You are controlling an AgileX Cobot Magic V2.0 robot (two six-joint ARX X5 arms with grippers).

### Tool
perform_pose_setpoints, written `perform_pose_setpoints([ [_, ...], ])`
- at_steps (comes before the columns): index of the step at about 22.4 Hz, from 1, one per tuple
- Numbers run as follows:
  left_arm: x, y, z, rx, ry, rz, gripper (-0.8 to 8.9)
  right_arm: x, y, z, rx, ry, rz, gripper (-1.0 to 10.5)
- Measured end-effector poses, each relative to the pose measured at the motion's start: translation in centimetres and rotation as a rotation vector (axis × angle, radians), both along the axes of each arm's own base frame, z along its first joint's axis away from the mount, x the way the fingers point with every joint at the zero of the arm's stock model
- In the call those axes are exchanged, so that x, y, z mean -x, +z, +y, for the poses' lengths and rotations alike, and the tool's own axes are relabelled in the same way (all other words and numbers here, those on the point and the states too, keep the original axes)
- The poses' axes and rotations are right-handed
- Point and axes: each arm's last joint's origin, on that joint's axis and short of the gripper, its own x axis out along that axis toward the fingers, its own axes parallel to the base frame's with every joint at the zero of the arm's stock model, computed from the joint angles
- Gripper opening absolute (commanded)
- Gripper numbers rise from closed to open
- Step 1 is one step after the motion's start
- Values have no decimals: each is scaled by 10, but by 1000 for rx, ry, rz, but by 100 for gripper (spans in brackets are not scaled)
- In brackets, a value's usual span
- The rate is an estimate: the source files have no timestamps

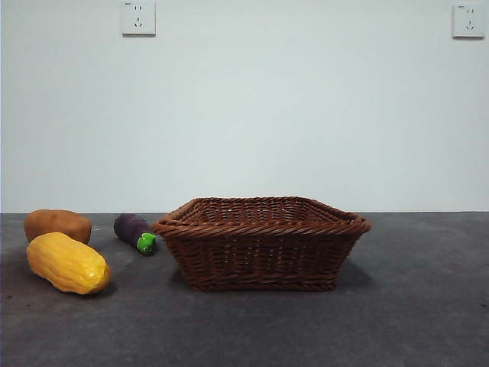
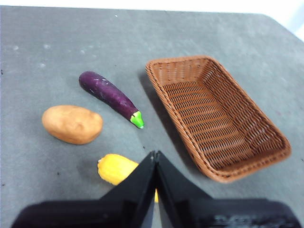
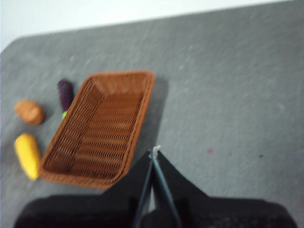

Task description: Help me put the vegetables on the table into the basket

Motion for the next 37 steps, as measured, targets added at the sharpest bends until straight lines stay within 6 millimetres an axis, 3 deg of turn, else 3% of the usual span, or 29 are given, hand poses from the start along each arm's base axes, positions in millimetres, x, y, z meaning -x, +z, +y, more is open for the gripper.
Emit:
perform_pose_setpoints([
  [8,6,17,1,-35,-20,-4,-7,-9,-2,1,-8,81,96,-8],
  [15,1,15,-2,0,-91,30,17,-8,-2,2,-18,115,88,3],
  [17,0,19,-3,6,-102,28,251,-8,-2,2,-18,121,86,89],
  [19,0,25,-3,20,-127,15,611,-8,-2,2,-17,122,85,352],
  [20,0,30,-3,22,-129,3,660,-8,-2,2,-17,122,85,501],
  [21,1,34,-3,24,-132,-9,660,-8,-2,2,-17,122,85,593],
  [22,1,38,-3,25,-135,-15,660,-8,-2,2,-17,122,85,604],
  [31,-13,34,-5,21,-135,67,659,-11,-2,2,-19,123,89,602],
  [37,-25,31,-6,20,-134,95,659,-29,-6,0,-37,123,126,599],
])
